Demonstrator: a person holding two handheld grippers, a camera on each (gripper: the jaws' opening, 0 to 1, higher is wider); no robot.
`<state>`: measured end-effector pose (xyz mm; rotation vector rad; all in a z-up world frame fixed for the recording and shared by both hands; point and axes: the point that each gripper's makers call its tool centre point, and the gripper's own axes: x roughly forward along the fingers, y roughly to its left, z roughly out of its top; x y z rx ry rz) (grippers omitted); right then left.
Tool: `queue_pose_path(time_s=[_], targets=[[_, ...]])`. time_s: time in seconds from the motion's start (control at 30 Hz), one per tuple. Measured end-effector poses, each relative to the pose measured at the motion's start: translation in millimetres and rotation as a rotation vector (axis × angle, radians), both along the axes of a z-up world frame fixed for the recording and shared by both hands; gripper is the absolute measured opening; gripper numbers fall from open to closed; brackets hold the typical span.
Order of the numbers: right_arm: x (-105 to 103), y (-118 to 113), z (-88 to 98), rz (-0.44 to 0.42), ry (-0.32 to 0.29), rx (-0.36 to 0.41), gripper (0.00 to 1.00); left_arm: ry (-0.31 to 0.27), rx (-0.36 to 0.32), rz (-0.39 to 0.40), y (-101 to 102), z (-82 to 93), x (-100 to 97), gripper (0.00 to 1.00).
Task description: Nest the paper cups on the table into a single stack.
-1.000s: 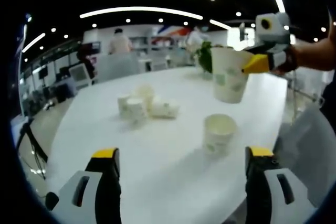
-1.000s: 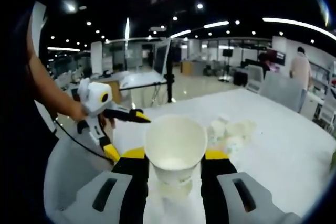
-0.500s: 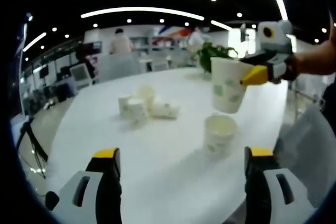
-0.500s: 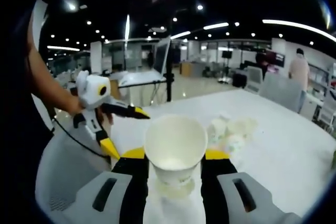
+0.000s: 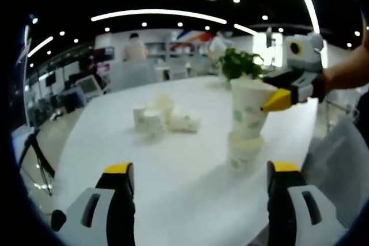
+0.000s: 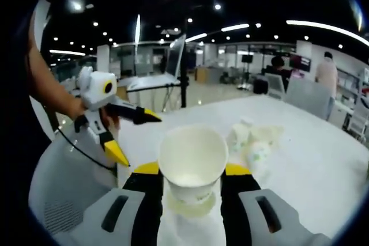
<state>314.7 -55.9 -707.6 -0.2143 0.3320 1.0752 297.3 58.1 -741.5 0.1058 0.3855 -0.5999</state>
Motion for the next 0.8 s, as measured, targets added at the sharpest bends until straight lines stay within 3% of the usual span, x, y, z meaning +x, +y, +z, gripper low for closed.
queue_pose_path(time_s=[0.8], targets=[[0.6,2.2,-27.6,-0.017,0.03,-0.018,0.35,0.0,0.0,0.009,0.1,2.8,-1.3,0.95]])
